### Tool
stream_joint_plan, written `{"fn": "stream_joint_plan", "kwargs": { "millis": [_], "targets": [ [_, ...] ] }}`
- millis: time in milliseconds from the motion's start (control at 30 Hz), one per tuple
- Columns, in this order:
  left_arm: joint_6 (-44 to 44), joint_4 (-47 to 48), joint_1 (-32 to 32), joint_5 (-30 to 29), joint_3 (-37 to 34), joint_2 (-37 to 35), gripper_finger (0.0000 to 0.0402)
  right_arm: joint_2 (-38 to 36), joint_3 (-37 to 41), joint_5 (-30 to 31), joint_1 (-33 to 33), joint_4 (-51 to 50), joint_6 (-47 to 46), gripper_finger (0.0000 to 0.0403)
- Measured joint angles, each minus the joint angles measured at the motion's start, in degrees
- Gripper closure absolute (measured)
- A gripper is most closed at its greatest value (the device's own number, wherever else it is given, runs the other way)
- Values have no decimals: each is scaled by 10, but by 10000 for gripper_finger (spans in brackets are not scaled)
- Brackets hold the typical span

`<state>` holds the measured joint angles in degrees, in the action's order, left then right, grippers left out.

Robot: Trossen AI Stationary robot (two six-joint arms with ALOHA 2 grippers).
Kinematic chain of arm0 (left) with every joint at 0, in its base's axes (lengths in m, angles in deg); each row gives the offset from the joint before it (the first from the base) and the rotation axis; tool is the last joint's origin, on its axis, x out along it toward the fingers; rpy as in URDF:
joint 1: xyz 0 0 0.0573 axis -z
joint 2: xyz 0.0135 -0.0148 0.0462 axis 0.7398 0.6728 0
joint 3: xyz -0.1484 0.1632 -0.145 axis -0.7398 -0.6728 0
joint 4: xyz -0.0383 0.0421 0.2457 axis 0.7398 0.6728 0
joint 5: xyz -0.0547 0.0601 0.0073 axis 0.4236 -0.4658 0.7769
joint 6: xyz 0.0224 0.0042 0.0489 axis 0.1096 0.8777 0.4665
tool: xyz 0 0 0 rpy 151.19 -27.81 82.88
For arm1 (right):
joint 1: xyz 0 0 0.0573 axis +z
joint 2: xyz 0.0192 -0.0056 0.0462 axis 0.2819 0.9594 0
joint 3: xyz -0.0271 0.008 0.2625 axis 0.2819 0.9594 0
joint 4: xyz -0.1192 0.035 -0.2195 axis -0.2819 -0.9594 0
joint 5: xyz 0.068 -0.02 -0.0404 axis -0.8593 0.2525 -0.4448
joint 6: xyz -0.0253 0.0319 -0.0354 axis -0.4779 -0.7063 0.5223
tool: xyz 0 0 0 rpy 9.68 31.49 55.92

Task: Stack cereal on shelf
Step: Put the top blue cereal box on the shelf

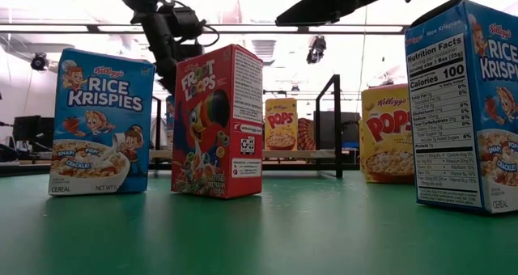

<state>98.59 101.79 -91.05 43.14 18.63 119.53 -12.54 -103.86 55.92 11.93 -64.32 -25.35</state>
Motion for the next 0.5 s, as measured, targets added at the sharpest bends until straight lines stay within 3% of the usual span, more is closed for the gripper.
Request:
{"fn": "stream_joint_plan", "kwargs": {
  "millis": [500],
  "targets": [
    [2, 0, 0, -4, 0, 0, 205, 0, 0, 0, 0, -1, 0, 202]
  ]
}}
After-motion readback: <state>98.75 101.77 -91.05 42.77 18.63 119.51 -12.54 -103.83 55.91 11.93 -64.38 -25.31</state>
